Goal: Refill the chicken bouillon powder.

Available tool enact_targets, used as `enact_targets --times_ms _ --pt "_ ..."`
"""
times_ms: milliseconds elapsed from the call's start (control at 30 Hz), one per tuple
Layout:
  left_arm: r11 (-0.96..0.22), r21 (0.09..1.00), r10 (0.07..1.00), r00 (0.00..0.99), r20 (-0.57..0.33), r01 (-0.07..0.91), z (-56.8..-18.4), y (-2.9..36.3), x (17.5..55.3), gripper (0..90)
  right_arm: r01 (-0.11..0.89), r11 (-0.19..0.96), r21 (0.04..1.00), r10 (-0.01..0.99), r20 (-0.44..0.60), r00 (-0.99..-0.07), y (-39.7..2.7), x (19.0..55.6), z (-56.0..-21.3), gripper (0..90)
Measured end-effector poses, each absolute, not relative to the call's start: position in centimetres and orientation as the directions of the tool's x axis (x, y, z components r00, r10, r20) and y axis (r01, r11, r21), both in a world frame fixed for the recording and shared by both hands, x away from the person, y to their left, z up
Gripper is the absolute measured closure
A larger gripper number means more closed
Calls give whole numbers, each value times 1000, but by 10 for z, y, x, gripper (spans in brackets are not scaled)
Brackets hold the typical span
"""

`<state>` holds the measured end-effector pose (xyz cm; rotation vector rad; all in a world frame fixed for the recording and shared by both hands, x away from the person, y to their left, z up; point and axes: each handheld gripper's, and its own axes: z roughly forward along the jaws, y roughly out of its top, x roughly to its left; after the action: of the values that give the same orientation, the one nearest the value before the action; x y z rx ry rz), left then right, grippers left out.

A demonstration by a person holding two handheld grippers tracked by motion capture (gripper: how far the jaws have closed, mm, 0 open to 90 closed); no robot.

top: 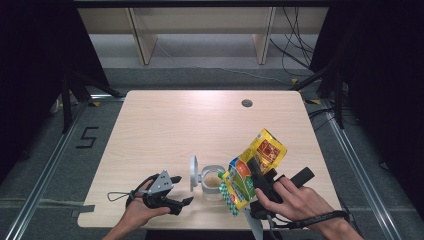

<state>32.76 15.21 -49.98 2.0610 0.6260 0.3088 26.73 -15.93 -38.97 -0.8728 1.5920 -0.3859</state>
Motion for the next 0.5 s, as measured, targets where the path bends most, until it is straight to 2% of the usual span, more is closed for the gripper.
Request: enact_targets --times_ms 100,133,200,500 --pt "-427 848 550 835 -30 312 -499 151 327 186 -313 666 -677 -713 -701 1 -159 267 -390 586" --pt "-445 843 550 835 -10 303 -499 152 328 186 -323 645 -693 -728 -685 15 -159 268 -388 585" --pt "-440 842 545 838 -25 312 -499 152 328 186 -314 623 -716 -750 -662 22 -158 269 -386 586" --pt "-430 847 550 835 -29 313 -499 152 327 186 -323 619 -716 -751 -660 23 -158 269 -387 588"
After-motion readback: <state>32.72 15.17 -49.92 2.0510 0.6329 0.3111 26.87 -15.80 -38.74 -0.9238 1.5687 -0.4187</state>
